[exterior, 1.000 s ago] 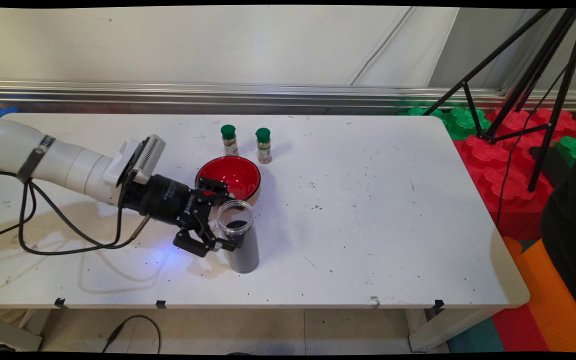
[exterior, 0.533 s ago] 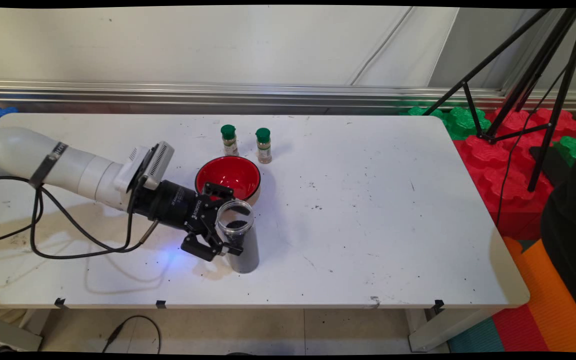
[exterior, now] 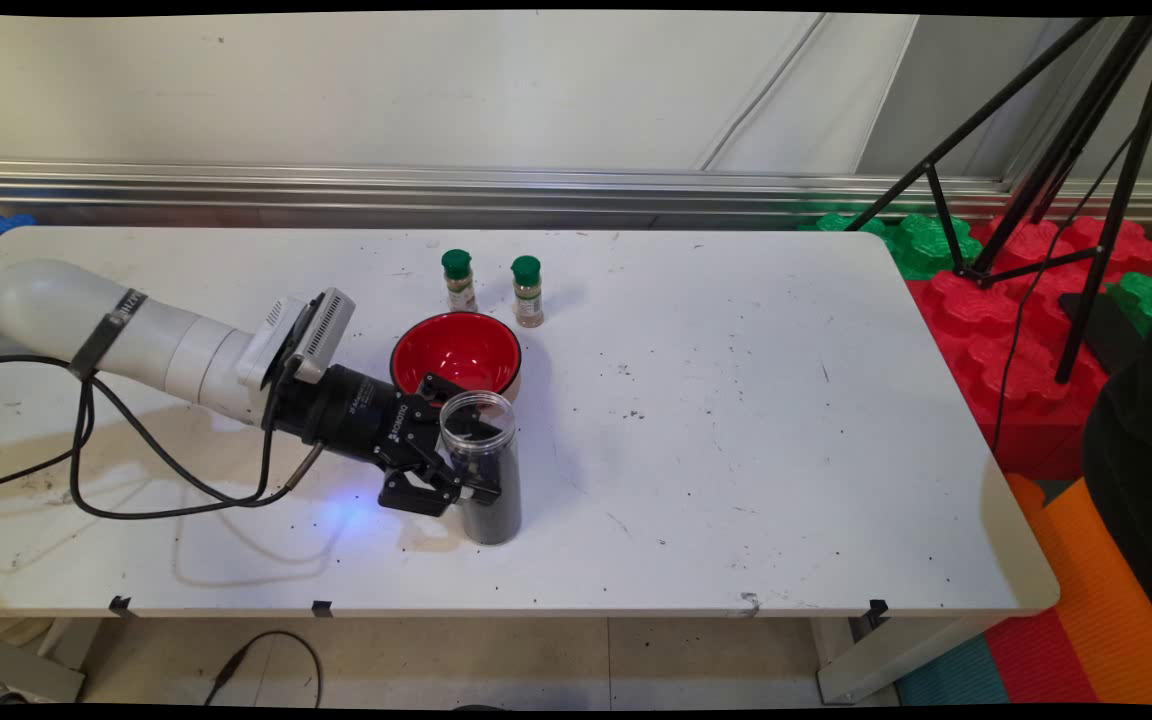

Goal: Pour the black seasoning powder in the red bowl

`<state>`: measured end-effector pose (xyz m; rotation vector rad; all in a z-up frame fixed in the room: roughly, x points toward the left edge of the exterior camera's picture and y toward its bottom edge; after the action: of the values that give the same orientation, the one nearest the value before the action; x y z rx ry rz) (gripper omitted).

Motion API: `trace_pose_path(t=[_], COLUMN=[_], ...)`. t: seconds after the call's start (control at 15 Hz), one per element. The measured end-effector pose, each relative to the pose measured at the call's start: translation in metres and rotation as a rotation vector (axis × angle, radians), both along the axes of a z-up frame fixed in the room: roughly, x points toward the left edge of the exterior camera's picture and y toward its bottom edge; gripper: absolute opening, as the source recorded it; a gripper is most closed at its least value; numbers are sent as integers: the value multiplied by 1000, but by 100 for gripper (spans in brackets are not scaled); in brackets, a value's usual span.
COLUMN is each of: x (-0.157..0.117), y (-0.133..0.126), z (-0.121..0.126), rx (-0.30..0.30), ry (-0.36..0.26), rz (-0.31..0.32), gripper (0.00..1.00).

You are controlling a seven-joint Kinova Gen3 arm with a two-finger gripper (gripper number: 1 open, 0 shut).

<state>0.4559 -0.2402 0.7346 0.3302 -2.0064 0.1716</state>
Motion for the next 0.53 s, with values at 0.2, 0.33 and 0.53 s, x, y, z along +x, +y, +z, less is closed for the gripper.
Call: trace_pose_path(t=[0.2, 0.33, 0.53], x=[1, 2, 6], y=[0, 0, -1], z=[-1, 0, 5], rx=[3, 5, 8], ry=[3, 8, 14], rz=[-3, -4, 0], gripper=[0, 0, 0])
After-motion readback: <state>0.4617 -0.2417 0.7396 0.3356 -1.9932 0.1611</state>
